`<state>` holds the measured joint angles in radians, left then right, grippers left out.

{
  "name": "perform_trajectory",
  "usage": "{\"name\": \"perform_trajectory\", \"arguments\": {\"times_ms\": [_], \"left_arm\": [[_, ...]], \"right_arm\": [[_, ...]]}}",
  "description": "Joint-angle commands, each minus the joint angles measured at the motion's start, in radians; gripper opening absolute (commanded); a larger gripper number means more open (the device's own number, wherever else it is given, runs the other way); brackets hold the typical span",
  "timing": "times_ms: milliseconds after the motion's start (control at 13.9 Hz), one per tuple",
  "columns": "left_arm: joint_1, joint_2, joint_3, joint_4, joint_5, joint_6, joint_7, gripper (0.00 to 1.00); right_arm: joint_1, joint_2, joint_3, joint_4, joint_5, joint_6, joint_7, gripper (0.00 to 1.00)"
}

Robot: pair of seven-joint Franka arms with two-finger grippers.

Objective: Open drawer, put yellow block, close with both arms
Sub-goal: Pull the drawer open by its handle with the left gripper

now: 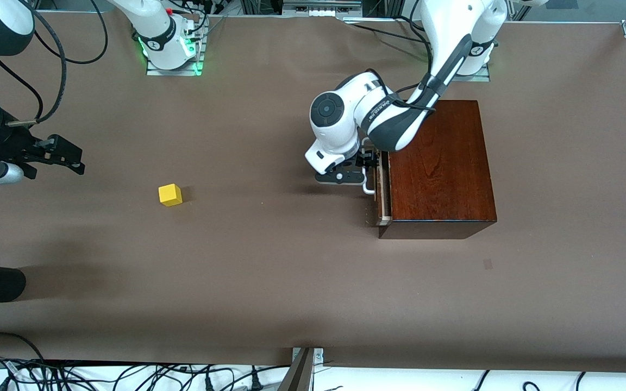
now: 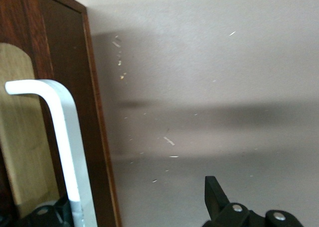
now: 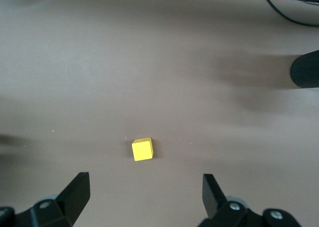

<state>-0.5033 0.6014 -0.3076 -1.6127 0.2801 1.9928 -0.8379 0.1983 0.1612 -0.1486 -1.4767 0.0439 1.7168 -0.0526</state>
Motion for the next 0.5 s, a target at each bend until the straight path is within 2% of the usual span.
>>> {"name": "perform_trajectory", "arguments": {"times_ms": [0,216,432], "left_arm": [[-0.058,0.057,-0.016,0.062,-0.021,0.083,-0.049,1.0],[-0.089,0.095,-0.016,0.144,-0.071,0.083,-0.049,1.0],[-0.092,0.101,-0.018,0.155,-0.075,0.096,-0.049,1.0]], "right_arm": [[0.0,-0.008,0.0,-0.004,0.002,0.004,0.008,1.0],[0.0,-0.009,0.0,-0.004,0.004,0.003,0.008,1.0],[0.0,-0.009,0.0,-0.004,0.004,0.004,0.007,1.0]]}}
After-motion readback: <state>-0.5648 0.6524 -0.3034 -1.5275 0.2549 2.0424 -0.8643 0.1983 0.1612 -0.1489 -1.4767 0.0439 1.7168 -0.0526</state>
